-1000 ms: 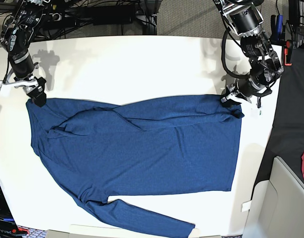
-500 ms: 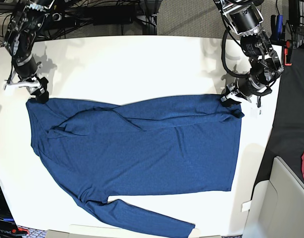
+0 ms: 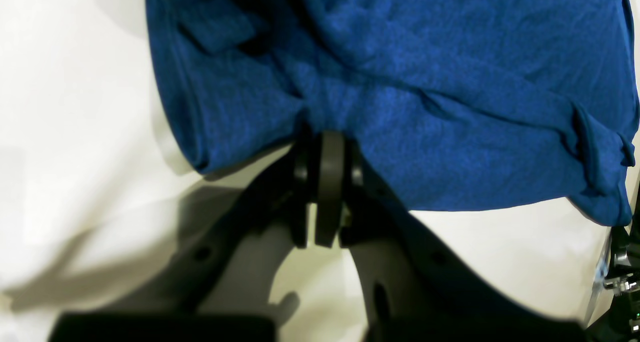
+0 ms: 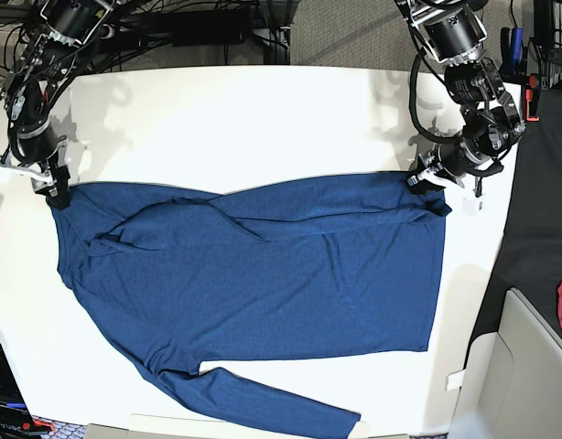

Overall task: Fold the T-shirt properly
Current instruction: 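Lower the held shoulder corners onto the table and release them, then regrasp the shoulder corners and drag the shirt toward the robot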

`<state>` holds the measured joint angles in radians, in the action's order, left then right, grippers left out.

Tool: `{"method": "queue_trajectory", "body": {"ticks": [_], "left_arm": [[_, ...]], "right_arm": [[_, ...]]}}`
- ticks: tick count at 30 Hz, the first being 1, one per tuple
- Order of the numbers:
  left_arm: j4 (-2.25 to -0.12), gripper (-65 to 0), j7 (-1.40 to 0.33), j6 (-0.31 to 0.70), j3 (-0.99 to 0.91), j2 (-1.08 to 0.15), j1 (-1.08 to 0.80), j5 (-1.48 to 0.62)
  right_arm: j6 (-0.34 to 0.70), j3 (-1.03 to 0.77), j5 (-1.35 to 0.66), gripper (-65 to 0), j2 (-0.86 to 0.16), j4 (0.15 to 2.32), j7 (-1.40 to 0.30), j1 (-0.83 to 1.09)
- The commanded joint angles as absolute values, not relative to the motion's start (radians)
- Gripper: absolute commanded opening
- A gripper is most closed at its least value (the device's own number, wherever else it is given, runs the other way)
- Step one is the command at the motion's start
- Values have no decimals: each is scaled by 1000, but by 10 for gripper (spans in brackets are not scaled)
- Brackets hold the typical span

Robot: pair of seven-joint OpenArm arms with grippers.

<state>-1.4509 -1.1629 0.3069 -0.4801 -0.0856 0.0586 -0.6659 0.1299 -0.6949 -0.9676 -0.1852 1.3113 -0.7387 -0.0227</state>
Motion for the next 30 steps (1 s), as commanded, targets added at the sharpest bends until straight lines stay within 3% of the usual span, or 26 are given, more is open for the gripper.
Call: {"method": "queue_trajectory", "body": {"ticks": [1,5,6,19,30], "left_arm": [[-1465,-650,-1175,308,-483,-94,67,-662],[-1465,-650,-1175,308,-483,-94,67,-662],[-1465,-650,-1175,308,-483,-94,67,-662],[-1567,-650,-1178,308,-481,-99,-44,-662],[-1753,-649,-1282,308,-483,-99,-110,-662]], "right_arm": [[105,-697,-952,-414,-197,1303,-750,-41],[105,-708,-949,-630,-205,1273,-750,-65],[105,-708,-949,-650,-205,1271,-750,-68],[108,-710,-1078,-644,-240,1319,-750,50],[108,-713,-1213,-644,-262,1465,-750,228]]}}
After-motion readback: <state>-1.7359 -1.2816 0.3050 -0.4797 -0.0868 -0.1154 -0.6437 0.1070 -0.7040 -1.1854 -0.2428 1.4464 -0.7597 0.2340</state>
